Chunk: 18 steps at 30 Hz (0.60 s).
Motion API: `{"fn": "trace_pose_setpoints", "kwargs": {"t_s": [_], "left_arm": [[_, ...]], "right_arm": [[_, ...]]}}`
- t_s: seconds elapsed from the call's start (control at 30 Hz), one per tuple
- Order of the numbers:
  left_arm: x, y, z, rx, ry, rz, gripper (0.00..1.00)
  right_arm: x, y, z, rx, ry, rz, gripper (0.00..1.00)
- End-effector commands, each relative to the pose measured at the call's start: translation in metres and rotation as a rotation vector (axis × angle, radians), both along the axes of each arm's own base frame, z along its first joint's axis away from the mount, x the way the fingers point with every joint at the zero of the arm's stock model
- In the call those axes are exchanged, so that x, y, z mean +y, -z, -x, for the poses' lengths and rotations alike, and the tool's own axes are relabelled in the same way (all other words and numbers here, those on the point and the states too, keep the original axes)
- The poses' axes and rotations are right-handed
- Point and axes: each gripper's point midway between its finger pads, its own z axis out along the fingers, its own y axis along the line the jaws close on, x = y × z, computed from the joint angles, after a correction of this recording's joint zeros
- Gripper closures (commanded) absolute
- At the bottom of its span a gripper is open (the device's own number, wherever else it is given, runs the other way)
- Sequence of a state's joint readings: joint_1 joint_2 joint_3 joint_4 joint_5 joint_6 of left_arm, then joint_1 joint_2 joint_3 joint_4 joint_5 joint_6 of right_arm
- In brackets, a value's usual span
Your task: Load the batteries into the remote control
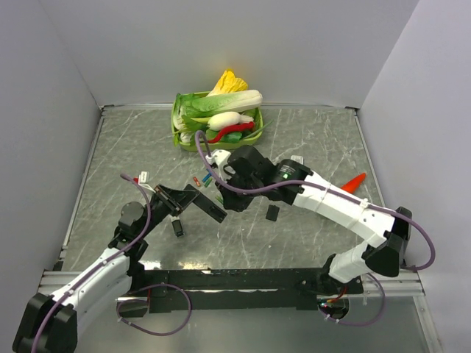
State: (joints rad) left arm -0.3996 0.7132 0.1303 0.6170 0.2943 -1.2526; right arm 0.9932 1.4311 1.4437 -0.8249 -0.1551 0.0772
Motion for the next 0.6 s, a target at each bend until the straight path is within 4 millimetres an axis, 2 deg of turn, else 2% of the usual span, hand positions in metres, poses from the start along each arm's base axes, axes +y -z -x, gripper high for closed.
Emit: {"fn": "trace_pose_setpoints", "kwargs": {"t_s": [0.0, 0.13, 0.57], "left_arm": [[-0.003, -0.016, 0.004, 0.033, 0.019, 0.118, 0.99], [-0.002, -0.016, 0.003, 0.044, 0.013, 0.121, 0.99], [-0.003, -0.018, 0.004, 0.032, 0.017, 0.126, 0.99]], "right_arm": [[-0.009, 0.005, 0.02, 0.069, -0.093, 0.123, 1.0], [-0.008, 0.014, 0.027, 0.112, -0.118, 0.184, 1.0], [-0.003, 0.026, 0.019, 0.15, -0.099, 0.279, 1.0]]}}
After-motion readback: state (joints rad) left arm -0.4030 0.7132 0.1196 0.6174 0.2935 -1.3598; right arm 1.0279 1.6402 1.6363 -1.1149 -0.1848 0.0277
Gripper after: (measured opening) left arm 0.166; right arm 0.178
